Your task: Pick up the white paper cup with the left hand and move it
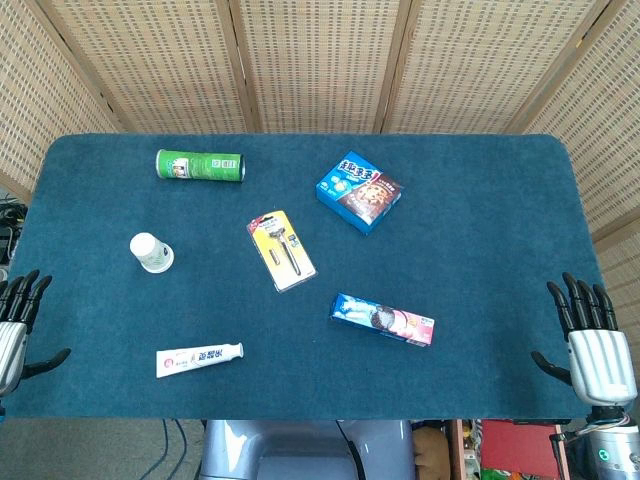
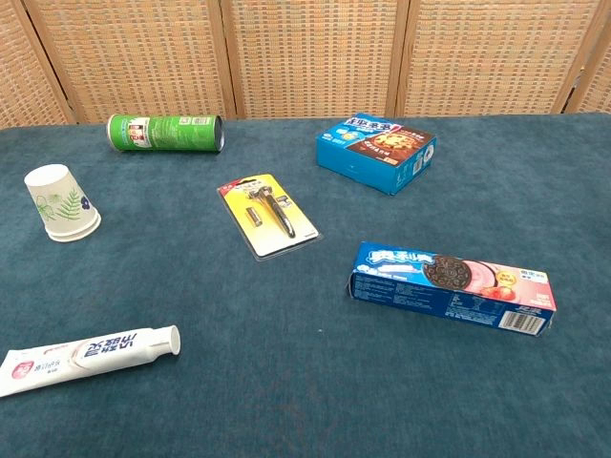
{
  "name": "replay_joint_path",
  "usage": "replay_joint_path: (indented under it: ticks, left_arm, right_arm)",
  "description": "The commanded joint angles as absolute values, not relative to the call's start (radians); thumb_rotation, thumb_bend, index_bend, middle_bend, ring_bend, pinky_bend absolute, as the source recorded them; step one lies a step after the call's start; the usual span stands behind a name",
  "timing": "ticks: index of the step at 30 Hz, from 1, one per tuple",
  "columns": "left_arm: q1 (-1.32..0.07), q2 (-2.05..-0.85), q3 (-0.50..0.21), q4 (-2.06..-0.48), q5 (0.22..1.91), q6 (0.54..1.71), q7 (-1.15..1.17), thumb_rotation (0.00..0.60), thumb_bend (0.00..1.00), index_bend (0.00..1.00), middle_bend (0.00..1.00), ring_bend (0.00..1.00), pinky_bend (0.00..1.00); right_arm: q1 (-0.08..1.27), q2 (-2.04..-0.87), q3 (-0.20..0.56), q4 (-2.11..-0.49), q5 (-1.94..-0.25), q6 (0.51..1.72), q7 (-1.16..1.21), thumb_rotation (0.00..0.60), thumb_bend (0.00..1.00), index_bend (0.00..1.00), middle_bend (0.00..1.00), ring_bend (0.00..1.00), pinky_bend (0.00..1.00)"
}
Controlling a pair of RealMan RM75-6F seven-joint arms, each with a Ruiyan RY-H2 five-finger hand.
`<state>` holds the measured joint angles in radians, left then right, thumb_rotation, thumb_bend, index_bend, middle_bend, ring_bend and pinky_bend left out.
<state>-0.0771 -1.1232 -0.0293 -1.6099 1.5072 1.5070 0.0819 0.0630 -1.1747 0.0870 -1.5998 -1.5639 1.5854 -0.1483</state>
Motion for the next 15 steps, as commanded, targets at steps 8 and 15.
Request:
replay_joint_path:
  ticks: [8,15]
  left_arm:
    - [-0.079,-1.132,-0.035,-1.603,1.506,1.511,0.093,0.600,0.08,0.00,0.00,0.00,0.00]
    - [-0.123,-1.124,-0.060,-1.610,1.471,1.433,0.031,0.600,0.09,0.00,0.00,0.00,0.00]
  right_arm:
    - [0.059,-1.175,0.088,-1.598,-1.561,1.592,-0.150,0.600,0.00,0.00,0.00,0.00,0.00]
    - [0.055,-1.171,0.092,-1.599,-1.554,1.596,-0.144,0.600,0.00,0.00,0.00,0.00,0.00]
